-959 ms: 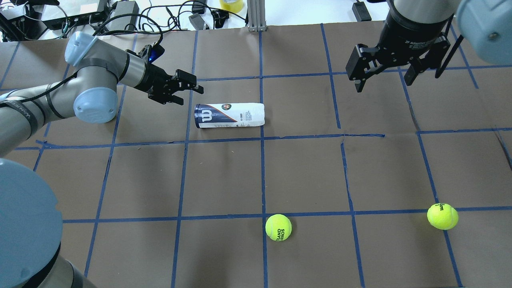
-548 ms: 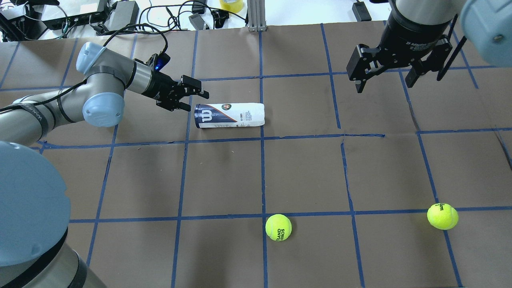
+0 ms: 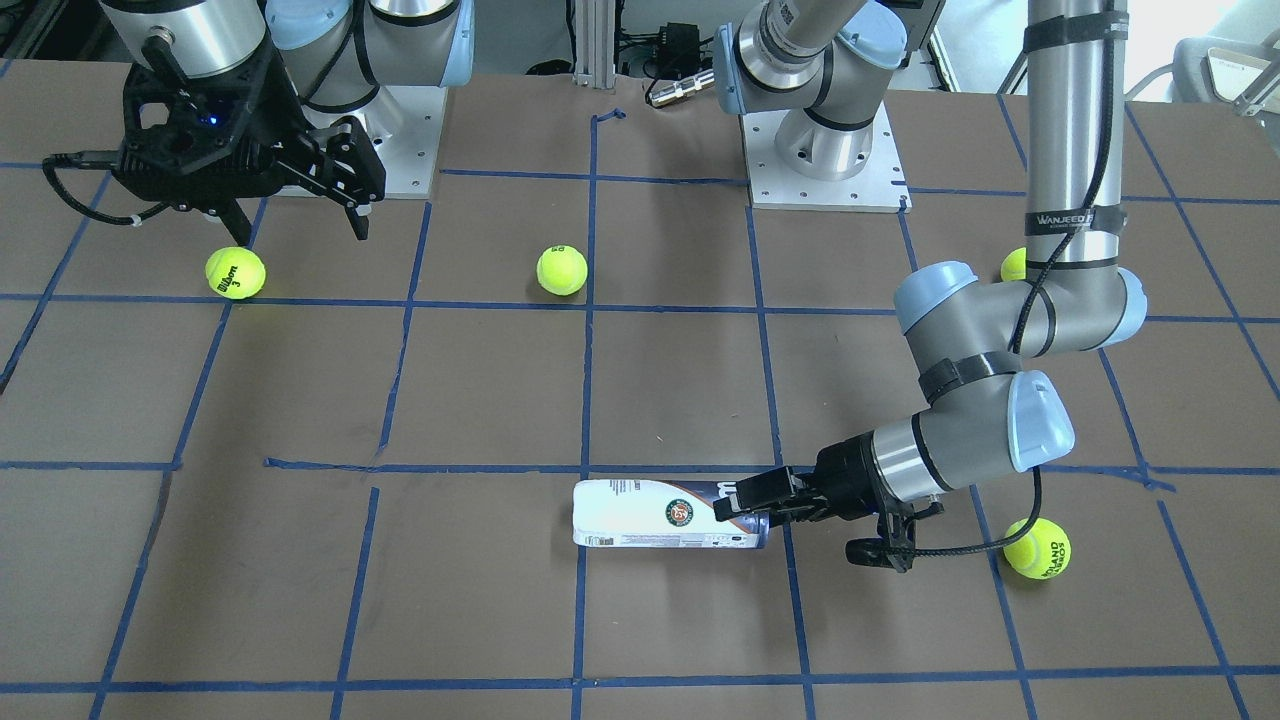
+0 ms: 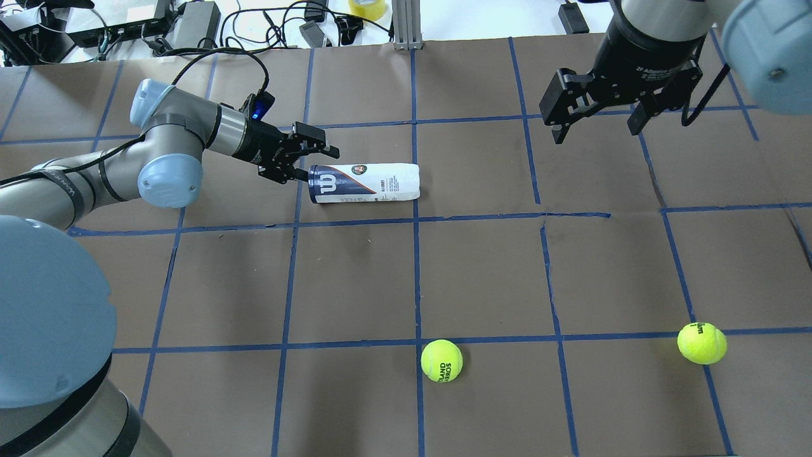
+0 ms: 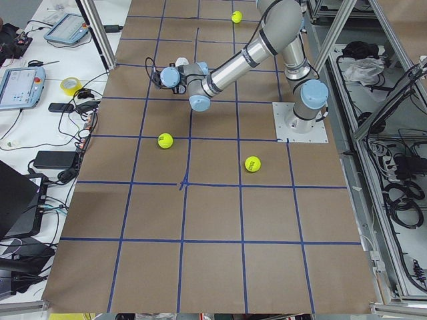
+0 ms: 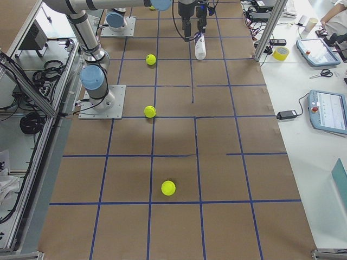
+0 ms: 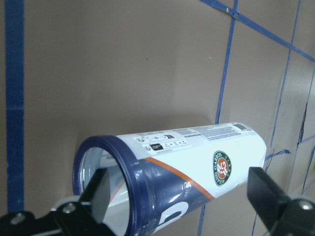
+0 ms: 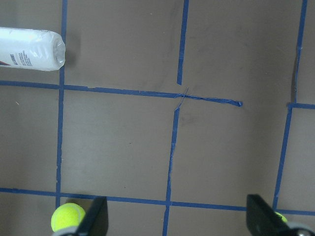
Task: Lift up tennis ball bucket
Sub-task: 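Close the left gripper on the lying can's open navy end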
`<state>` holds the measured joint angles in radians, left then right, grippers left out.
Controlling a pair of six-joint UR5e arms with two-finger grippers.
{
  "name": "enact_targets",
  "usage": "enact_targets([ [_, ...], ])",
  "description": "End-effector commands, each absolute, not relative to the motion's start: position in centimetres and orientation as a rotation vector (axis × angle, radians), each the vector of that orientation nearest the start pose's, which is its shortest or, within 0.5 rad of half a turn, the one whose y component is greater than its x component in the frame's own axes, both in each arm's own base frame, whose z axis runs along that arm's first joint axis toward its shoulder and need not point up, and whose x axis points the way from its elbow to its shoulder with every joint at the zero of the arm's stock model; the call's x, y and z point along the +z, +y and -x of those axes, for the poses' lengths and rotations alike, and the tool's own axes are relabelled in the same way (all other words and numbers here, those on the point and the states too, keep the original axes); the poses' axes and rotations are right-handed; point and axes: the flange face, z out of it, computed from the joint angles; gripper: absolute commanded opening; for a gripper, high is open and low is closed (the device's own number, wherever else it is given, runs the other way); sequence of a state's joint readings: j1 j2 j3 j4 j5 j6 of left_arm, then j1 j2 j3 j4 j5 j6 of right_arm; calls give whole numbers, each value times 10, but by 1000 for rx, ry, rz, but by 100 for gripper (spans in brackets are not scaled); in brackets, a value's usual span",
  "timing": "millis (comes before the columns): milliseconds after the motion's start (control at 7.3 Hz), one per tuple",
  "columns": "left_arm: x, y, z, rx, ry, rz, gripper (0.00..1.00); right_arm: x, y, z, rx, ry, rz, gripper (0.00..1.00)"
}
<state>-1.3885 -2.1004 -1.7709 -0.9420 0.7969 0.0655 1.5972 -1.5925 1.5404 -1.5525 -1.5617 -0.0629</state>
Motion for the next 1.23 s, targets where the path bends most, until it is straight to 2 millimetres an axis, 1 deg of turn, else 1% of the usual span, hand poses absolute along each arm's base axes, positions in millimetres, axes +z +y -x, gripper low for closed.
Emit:
enact_targets([
  [0,182,-625,99,-55,-2346,-255,100,510,-481,-147,-48,3131,142,100],
  [137,181,-624,101,-65,-2342,-273,100,510,-481,-147,-48,3131,142,100],
  [274,178,-623,101,-71,-2341,-274,81,510,-482,-146,-53,3130,140,100],
  [411,178,-624,101,-66,-2344,-259,20,513,-486,-147,-113,3129,142,100],
  [548,181,-624,100,-67,-2351,-272,0,508,-487,-147,-123,3125,140,100],
  [685,185,-624,100,-63,-2354,-276,0,505,-487,-147,-135,3120,140,98],
  [822,192,-625,100,-74,-2350,-321,0,506,-488,-148,-158,3110,141,99],
  [959,206,-625,104,-70,-2354,-364,0,506,-488,-148,-158,3107,141,100],
  [1096,231,-632,112,-38,-2453,-401,0,505,-488,-148,-156,3109,141,100],
])
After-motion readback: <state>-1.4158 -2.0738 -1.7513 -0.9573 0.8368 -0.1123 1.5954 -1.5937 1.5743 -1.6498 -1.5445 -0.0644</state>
